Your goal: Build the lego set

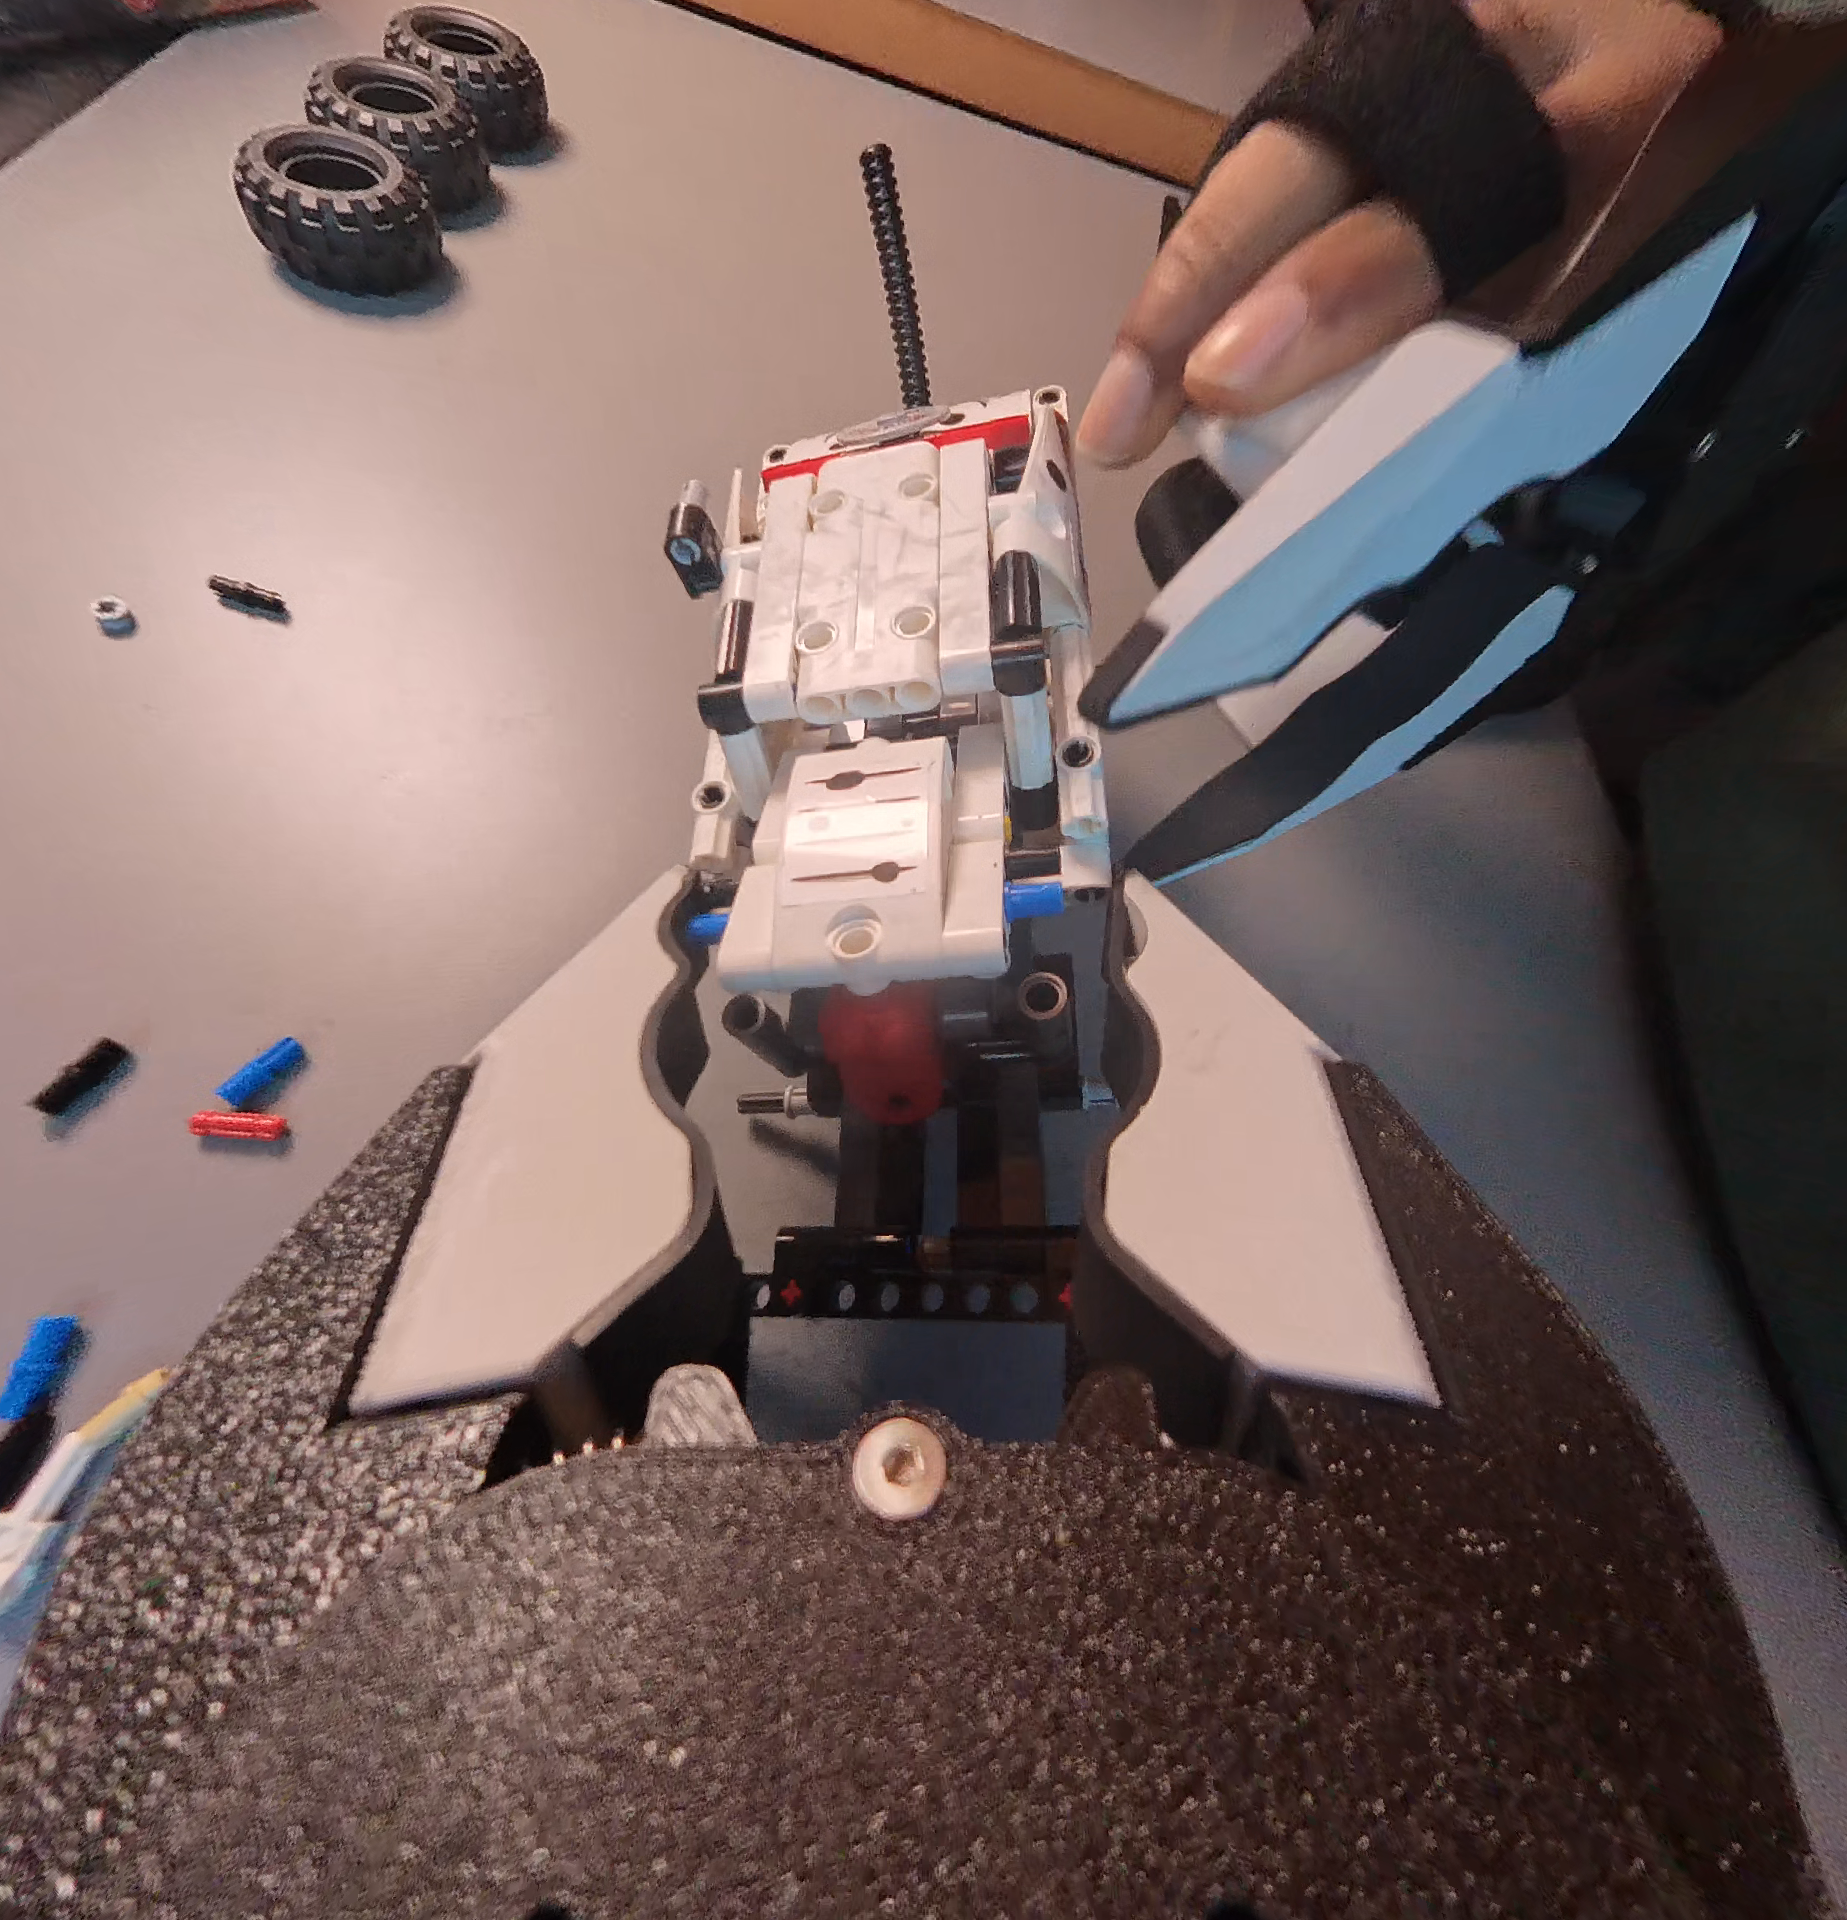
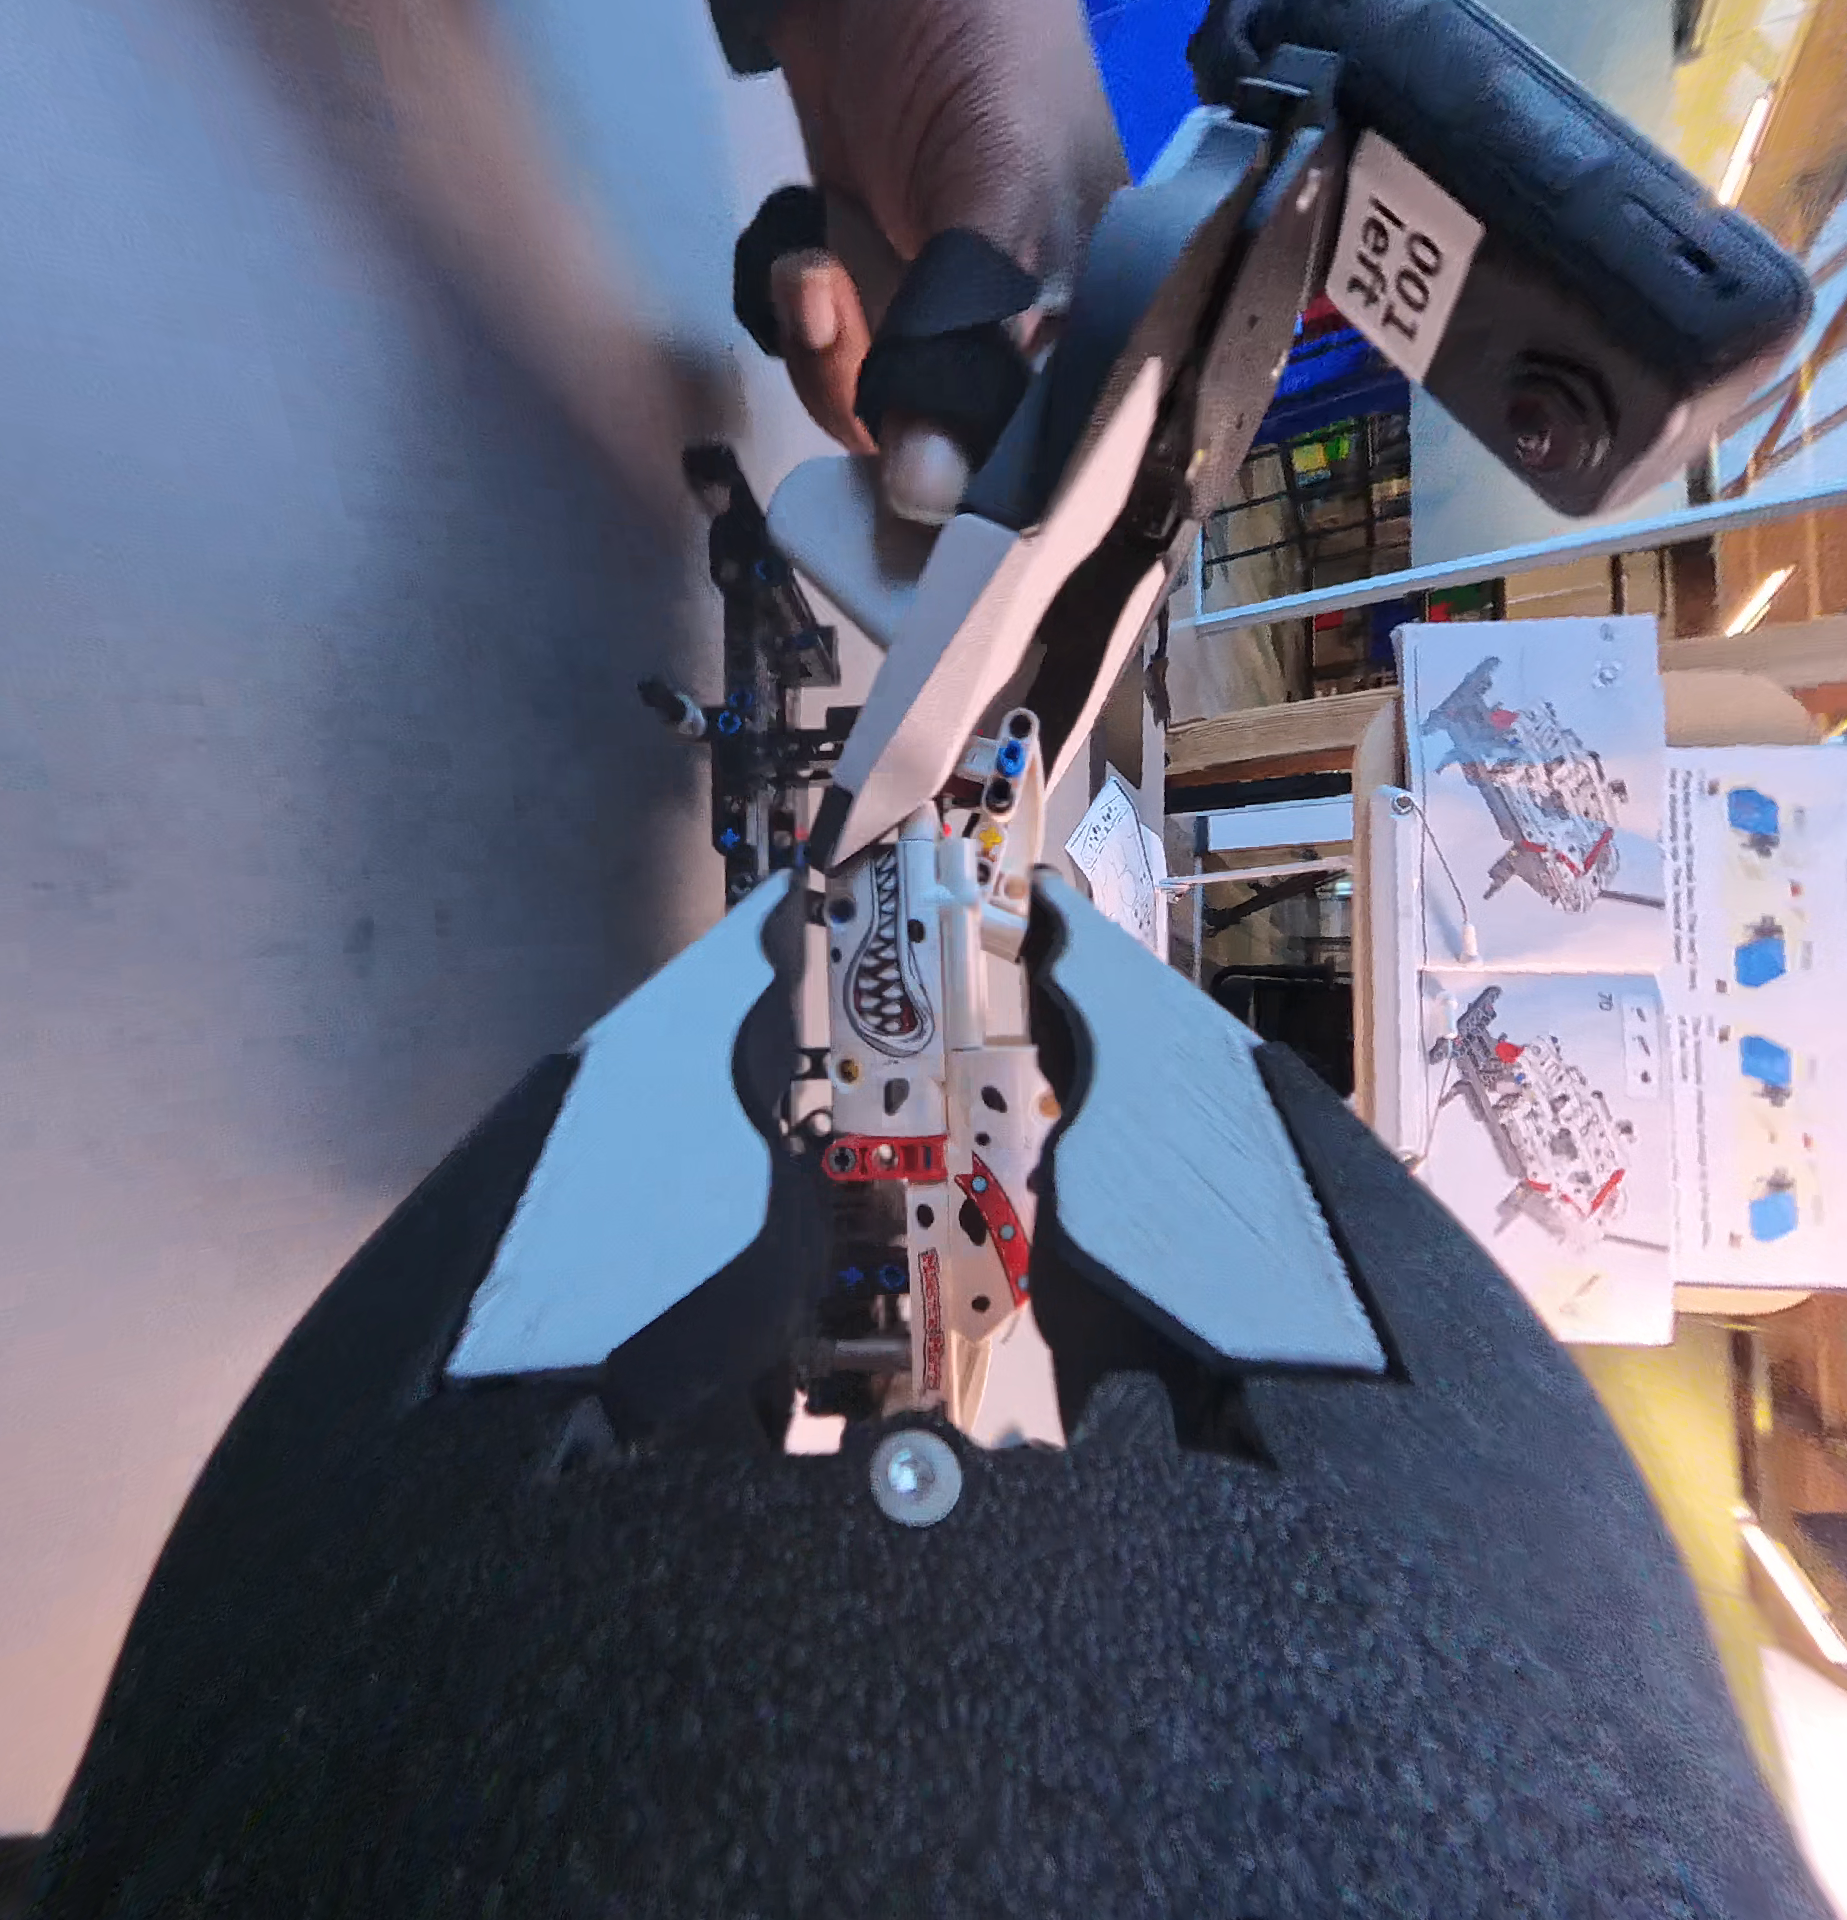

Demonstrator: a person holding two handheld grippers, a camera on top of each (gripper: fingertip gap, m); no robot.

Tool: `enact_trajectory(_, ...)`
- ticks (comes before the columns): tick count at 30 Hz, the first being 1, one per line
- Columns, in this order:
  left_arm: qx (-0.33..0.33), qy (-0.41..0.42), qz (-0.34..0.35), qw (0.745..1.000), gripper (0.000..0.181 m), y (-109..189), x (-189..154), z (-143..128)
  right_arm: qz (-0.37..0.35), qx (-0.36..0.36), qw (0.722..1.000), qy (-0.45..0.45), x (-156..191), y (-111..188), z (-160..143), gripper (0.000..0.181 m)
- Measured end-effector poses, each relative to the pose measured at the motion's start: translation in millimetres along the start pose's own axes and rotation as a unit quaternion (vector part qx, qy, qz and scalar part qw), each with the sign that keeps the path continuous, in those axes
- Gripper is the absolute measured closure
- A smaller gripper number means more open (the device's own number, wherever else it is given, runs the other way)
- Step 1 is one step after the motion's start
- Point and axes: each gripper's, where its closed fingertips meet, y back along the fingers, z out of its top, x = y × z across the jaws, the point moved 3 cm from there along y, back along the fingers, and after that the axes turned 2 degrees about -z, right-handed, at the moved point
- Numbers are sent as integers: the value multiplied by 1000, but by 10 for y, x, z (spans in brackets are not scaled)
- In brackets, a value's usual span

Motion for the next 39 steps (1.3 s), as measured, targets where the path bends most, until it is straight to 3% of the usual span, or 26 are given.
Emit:
enact_trajectory(2, 22, -60, 46, 997, 105, 7, 37, -38, 1, -2, 999, -53, -19, 89, -36, 120)
enact_trajectory(7, 51, -150, 96, 983, 105, -11, 45, -108, -30, 25, 991, -126, -78, 302, -381, 129)
enact_trajectory(15, 20, -101, 98, 990, 96, 56, -5, -87, -58, 33, 983, -173, -42, 437, -571, 134)
enact_trajectory(19, 22, -88, 115, 989, 108, 37, 9, -113, -61, 34, 978, -196, -44, 435, -620, 132)
enact_trajectory(32, 6, -87, 106, 991, 108, 52, 26, -119, -18, 9, 956, -292, -260, 532, -651, 139)
enact_trajectory(39, -8, -82, 106, 991, 108, 116, 12, -104, -21, 5, 952, -306, -192, 578, -634, 142)
